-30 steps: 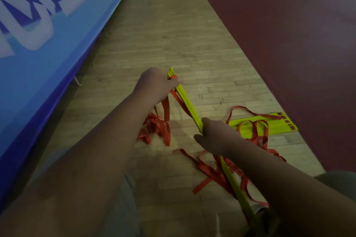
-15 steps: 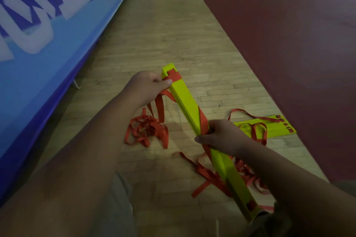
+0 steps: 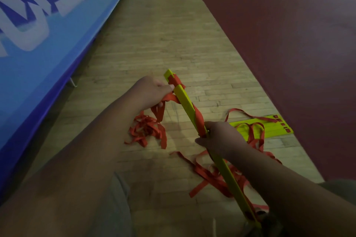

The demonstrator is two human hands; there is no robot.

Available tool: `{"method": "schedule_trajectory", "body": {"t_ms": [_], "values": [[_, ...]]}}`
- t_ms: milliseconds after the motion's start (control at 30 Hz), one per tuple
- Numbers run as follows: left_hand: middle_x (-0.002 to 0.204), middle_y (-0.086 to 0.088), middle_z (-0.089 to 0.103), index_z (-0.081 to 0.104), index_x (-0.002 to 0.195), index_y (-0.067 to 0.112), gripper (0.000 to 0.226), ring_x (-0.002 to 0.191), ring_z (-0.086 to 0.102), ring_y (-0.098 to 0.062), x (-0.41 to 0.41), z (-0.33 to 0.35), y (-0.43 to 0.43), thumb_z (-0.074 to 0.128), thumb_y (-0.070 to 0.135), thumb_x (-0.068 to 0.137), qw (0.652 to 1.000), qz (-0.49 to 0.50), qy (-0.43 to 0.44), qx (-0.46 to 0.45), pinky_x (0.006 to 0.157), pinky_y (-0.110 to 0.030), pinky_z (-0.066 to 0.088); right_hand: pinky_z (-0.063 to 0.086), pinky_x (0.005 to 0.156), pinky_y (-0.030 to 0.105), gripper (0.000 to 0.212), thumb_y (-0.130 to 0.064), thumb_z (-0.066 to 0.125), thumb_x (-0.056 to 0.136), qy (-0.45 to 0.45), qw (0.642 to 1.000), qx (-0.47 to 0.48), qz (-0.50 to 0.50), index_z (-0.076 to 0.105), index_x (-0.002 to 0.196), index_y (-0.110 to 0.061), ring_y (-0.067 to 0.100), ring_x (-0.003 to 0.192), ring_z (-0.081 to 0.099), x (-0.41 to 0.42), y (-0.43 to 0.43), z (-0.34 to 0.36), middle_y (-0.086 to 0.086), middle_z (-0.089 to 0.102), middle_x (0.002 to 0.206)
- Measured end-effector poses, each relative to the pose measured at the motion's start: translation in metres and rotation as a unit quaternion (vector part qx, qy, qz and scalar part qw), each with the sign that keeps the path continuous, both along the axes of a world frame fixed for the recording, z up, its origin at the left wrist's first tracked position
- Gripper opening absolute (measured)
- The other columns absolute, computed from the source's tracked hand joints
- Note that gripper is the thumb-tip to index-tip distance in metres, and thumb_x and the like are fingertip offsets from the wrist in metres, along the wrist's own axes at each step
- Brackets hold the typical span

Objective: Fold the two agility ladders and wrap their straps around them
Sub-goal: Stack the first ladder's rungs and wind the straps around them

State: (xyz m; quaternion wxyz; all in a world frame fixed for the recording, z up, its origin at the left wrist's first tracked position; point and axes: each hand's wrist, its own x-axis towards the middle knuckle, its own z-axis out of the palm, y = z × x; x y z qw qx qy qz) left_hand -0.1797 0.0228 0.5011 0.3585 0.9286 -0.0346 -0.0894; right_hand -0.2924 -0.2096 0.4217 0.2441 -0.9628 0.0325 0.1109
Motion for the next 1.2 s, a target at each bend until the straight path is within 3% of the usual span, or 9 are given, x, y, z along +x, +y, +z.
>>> {"method": "schedule_trajectory", "body": {"t_ms": [100,267,400,533,633,733,833,967,1200], "values": [[0.049,0.007,0.064,0.080,0.077,0.020,0.048,0.061,0.066,-0.016,0.000,-0.002,-0.005,0.065,0.059,0.100,1.000,0.011,0.005,-0.002,0.072,-0.035,0.055,0.038,0.056,0.025,0.015,-0.041,0.074,0.099,-0.026,0.998,-0.052,0.019,0.067,0.108,-0.032,0.016,0.079,0.063,-0.004,0.006,0.003,-0.012,0.062,0.083],[0.066,-0.001,0.069,0.081,0.072,0.018,0.066,0.066,0.069,-0.020,-0.004,-0.004,-0.014,0.061,0.078,0.094,0.999,0.040,-0.017,0.018,0.063,-0.033,0.049,0.040,0.057,0.028,0.009,-0.033,0.065,0.104,-0.039,0.993,-0.101,0.041,0.059,0.111,-0.031,0.022,0.082,0.062,-0.007,0.014,0.003,-0.009,0.060,0.086],[0.068,-0.005,0.069,0.084,0.080,0.022,0.048,0.065,0.068,-0.022,-0.003,-0.006,-0.015,0.069,0.064,0.097,0.997,0.045,-0.060,0.019,0.061,-0.033,0.048,0.060,0.078,0.039,0.046,-0.041,0.069,0.101,-0.020,0.993,-0.102,0.059,0.052,0.142,-0.029,0.029,0.100,0.071,-0.008,0.016,0.004,0.002,0.073,0.110],[0.057,0.008,0.063,0.071,0.063,0.022,0.045,0.061,0.060,-0.014,0.009,-0.010,-0.009,0.076,0.051,0.097,0.996,0.045,-0.055,-0.056,0.062,-0.030,0.041,0.059,0.086,0.041,0.048,-0.055,0.078,0.090,0.065,0.998,0.012,0.019,0.057,0.122,-0.027,0.027,0.101,0.071,0.001,0.008,0.004,0.002,0.074,0.110],[0.061,0.015,0.068,0.077,0.072,0.024,0.039,0.064,0.060,-0.010,0.020,-0.011,-0.001,0.076,0.058,0.091,0.989,0.041,-0.037,-0.138,0.071,-0.032,0.047,0.055,0.085,0.037,0.040,-0.054,0.081,0.092,0.106,0.986,0.126,0.013,0.065,0.115,-0.025,0.020,0.099,0.069,0.005,0.001,0.010,0.001,0.072,0.108],[0.069,0.014,0.069,0.079,0.077,0.032,0.035,0.062,0.057,-0.011,0.023,-0.009,0.006,0.071,0.064,0.087,0.983,0.018,-0.024,-0.182,0.065,-0.032,0.045,0.054,0.079,0.031,0.028,-0.045,0.083,0.095,0.111,0.972,0.205,0.025,0.072,0.112,-0.026,0.013,0.094,0.070,0.003,-0.005,0.013,-0.002,0.074,0.104],[0.074,0.011,0.074,0.079,0.086,0.028,0.039,0.067,0.064,-0.013,0.023,-0.006,0.008,0.066,0.063,0.099,0.992,0.006,-0.063,-0.109,0.066,-0.034,0.052,0.052,0.075,0.032,0.025,-0.047,0.087,0.091,0.085,0.973,0.212,0.023,0.072,0.097,-0.028,0.012,0.085,0.069,0.003,-0.010,0.012,-0.006,0.071,0.091],[0.072,0.007,0.074,0.073,0.076,0.022,0.052,0.068,0.069,-0.012,0.012,-0.003,0.001,0.056,0.059,0.107,0.991,0.002,-0.120,0.052,0.066,-0.031,0.050,0.060,0.085,0.041,0.036,-0.052,0.089,0.088,0.035,0.986,0.162,0.009,0.073,0.109,-0.027,0.016,0.091,0.072,0.005,-0.014,0.003,-0.002,0.075,0.095],[0.056,0.005,0.073,0.077,0.075,0.022,0.058,0.059,0.071,-0.007,0.000,-0.003,-0.013,0.048,0.057,0.111,0.993,0.016,-0.087,0.083,0.060,-0.028,0.042,0.060,0.073,0.044,0.040,-0.055,0.088,0.087,-0.035,0.996,0.078,-0.001,0.062,0.105,-0.030,0.017,0.081,0.067,0.000,-0.011,-0.008,-0.005,0.069,0.088]]}}
